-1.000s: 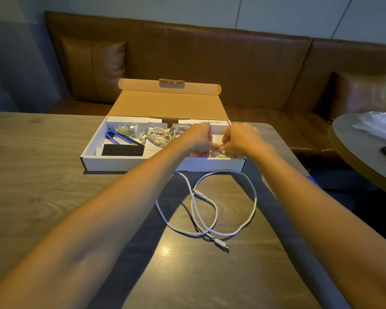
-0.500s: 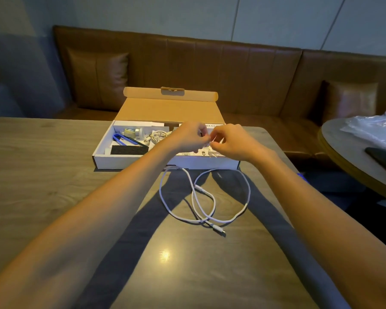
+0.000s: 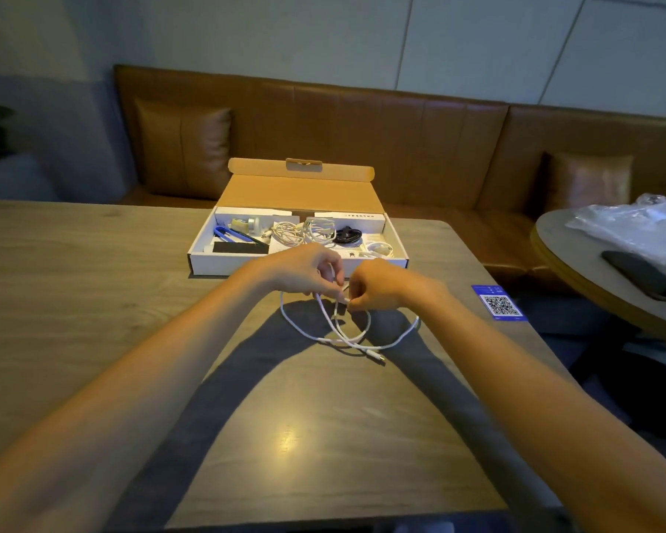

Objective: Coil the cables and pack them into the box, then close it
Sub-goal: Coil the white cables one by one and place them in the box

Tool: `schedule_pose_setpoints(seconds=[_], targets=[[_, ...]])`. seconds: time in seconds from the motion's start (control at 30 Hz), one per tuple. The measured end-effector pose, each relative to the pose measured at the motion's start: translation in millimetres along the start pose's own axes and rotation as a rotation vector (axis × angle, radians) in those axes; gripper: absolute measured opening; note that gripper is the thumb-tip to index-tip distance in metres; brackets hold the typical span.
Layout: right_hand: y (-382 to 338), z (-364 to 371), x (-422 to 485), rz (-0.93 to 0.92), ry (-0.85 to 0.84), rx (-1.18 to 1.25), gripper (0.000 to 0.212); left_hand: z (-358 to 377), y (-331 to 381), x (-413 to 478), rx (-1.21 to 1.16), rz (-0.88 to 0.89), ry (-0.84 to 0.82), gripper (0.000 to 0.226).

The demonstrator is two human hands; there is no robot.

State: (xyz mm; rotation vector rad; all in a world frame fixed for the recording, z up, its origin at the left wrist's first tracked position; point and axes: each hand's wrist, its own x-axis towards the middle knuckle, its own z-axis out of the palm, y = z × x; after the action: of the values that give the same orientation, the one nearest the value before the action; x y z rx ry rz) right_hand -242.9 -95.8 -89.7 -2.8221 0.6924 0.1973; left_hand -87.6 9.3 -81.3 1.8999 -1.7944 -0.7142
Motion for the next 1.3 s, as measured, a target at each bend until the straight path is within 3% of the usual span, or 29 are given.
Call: schedule_pose_setpoints(seconds=[0.07, 0.2, 0.27, 0.37, 0.5, 0.63, 0.8, 0.93, 1.07, 1.2, 1.3], targets=[[-2.4, -1.9, -3.0, -0.031, 0.089, 0.029, 0.020, -0.4, -2.6, -7.4, -0.005, -0.028, 0.027, 0.030], [-8.7, -16.0, -9.5, -0.121, 0.229, 0.384, 0.012, -8.5, 1.6, -18.7, -0.120, -0.080, 0.222, 0.034], [-14.3, -25.6, -9.8, -0.184, 0.310, 0.417, 0.014, -16.0, 8.7, -22.4, -0.175, -0.097, 0.279, 0.035], [-22.9, -39.2, -6.7, -0.248, 0.447, 0.410, 0.016, -27.0, 20.3, -29.3, -0.322, -0.112, 0.215, 0.043], [-32.3, -52.5, -10.9, -0.274, 0.612, 0.630, 0.021, -36.3, 22.3, -42.8, -0.855, -0.059, 0.054, 0.032], [-41.3, -47.0, -14.9, -0.287, 0.549, 0.910, 0.023, -36.4, 21.6, -50.3, -1.428, 0.090, -0.038, 0.028], [-59.0, -31.7, -5.5, -0.195, 0.389, 1.127, 0.037, -21.0, 32.9, -41.0, -1.639, 0.222, 0.170, 0.031], [-59.5, -24.2, -6.2, -0.071, 0.131, 1.013, 0.019, -24.2, 24.4, -31.7, -1.435, 0.309, 0.420, 0.030], [-69.2, -16.6, -15.4, -0.077, 0.028, 0.701, 0.022, -23.5, 19.0, -27.6, -1.189, 0.238, 0.469, 0.030], [-70.1, -22.8, -14.1, -0.160, 0.038, 0.457, 0.025, -10.8, 13.7, -32.2, -0.244, 0.094, 0.589, 0.035], [-61.7, -29.4, -15.2, -0.228, 0.087, 0.403, 0.022, -7.2, 12.9, -41.6, 0.036, 0.063, 0.496, 0.033]])
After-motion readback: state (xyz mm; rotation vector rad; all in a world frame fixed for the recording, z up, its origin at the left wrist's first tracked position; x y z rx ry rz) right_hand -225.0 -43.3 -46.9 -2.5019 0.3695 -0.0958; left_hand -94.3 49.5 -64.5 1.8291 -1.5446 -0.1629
